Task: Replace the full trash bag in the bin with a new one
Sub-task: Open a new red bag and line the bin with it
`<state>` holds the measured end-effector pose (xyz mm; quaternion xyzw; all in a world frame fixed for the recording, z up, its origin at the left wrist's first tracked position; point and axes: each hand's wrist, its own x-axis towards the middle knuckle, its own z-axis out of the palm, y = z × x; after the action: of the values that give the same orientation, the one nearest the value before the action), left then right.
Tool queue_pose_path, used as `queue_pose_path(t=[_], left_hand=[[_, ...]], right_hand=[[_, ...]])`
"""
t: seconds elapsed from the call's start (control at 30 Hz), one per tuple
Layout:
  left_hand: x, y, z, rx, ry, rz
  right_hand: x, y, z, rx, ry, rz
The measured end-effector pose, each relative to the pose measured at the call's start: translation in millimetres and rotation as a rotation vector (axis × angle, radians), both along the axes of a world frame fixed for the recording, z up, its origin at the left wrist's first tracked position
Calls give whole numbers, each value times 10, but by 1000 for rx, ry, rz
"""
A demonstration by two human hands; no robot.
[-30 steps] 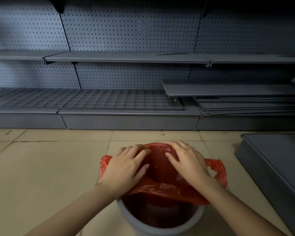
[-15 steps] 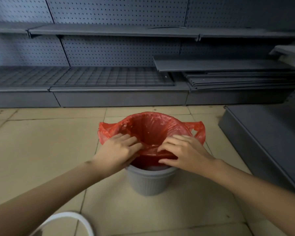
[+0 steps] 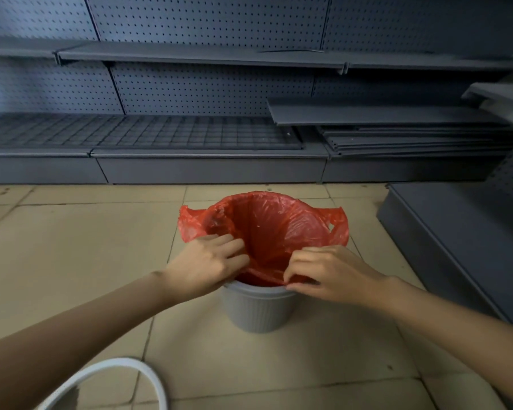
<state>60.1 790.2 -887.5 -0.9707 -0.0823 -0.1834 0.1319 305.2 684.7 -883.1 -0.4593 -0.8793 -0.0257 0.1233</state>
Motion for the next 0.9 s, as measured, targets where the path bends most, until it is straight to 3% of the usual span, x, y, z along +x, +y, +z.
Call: queue_pose_path(t=[0.5, 0.7, 0.8, 0.9], left_hand=[[-455, -63, -416, -92, 165, -36], [-483, 23, -107, -135, -29, -4], [-413, 155, 76, -89, -97, 76], [-320, 308, 115, -110, -49, 190]], right_hand=[[159, -177, -303, 65, -137, 188], [318, -198, -23, 199, 56, 27], [450, -79, 112, 253, -36, -172], [568, 28, 100, 211, -96, -378]])
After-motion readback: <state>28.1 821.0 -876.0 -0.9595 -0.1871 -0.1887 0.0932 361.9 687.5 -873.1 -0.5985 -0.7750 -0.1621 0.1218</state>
